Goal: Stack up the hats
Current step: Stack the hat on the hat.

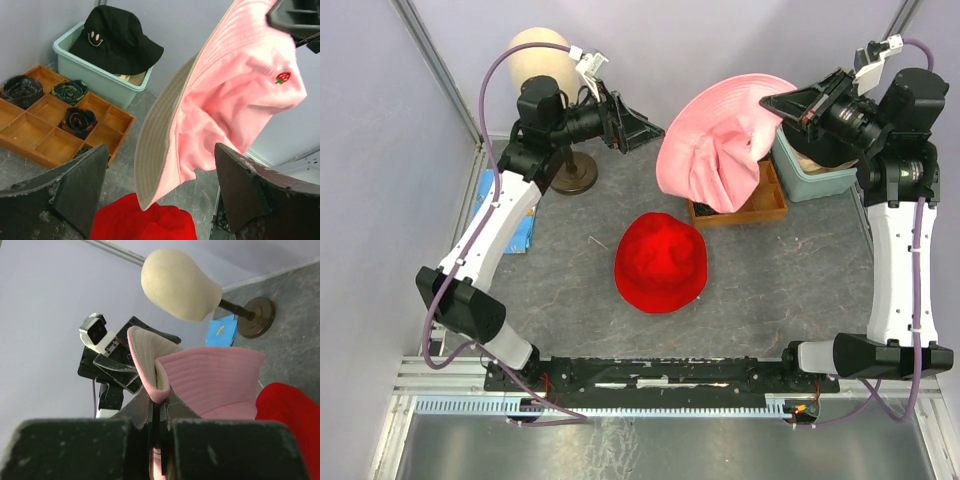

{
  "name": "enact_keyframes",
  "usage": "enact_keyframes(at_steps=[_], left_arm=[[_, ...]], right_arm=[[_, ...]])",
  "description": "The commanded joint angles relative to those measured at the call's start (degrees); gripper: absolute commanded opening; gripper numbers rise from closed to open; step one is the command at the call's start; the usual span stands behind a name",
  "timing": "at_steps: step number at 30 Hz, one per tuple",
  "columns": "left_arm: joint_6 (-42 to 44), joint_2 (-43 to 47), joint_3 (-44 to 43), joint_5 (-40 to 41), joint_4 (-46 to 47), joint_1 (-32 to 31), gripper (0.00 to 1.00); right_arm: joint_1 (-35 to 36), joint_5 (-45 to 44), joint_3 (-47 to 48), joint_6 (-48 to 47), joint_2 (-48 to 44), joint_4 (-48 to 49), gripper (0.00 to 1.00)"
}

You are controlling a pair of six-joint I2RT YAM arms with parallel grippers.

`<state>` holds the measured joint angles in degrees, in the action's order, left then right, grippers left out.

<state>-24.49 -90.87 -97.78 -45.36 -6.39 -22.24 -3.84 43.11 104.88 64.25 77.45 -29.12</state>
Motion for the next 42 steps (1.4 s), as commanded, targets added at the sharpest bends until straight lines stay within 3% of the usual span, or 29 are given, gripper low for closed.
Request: enact_keyframes(at_steps=[1, 20, 35, 39, 40, 42], left_arm=[[3.05, -0.92, -4.62, -2.91, 1.28, -0.46, 0.93], [5.04, -4.54, -6.51, -2.89, -0.37, -4.29, 0.95], [-0.32, -12.40, -11.96, -7.50, 7.28, -4.32, 0.99], [-4.19, -13.83, -11.89, -10.78, 11.66, -5.08, 0.83], [-5.20, -14.26, -11.97, -11.76, 12.33, -5.56, 0.76], [-7.23, -15.29, -12.16, -13.54, 14.75, -6.40, 0.52]], right_arm=[[0.32, 3.57, -1.58, 3.59, -2.57, 3.98, 0.00], [1.67, 5.59, -1.53, 8.45, -2.44, 7.49, 0.00], [2.29, 7.89, -0.85, 13.58, -1.92, 11.83, 0.00], [2.37, 8.20, -2.61, 14.45, -2.05, 13.04, 0.00], [2.34, 8.19, -3.27, 14.80, -2.11, 13.47, 0.00], [2.36, 8.26, -4.80, 15.66, -2.21, 14.75, 0.00]])
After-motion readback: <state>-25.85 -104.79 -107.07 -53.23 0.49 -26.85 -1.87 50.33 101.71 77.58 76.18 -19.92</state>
